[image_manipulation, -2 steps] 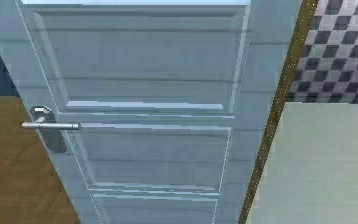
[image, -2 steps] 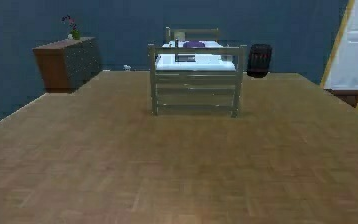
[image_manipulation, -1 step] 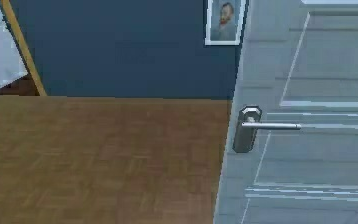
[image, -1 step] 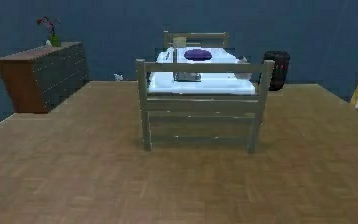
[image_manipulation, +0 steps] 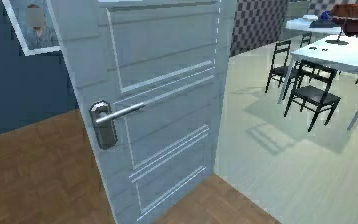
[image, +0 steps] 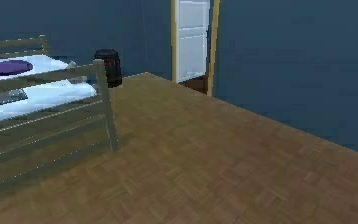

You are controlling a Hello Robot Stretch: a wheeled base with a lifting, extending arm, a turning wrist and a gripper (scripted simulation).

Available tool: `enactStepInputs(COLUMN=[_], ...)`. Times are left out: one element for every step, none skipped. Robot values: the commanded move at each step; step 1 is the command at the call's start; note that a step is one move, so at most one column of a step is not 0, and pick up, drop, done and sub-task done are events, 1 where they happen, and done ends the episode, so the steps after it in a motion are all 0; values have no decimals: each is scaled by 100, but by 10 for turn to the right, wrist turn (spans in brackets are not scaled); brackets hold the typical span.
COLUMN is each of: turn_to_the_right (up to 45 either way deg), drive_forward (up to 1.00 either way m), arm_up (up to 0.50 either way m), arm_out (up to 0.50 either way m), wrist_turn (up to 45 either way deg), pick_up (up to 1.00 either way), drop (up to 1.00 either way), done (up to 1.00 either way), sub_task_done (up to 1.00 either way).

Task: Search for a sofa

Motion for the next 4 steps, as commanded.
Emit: enactStepInputs(turn_to_the_right=[210,0,-180,0], drive_forward=[0,20,0,100], arm_up=[0,0,0,0], arm_out=[0,0,0,0], wrist_turn=[0,0,0,0], pick_up=[0,0,0,0], drop=[0,0,0,0], done=[0,0,0,0], sub_task_done=[0,0,0,0])
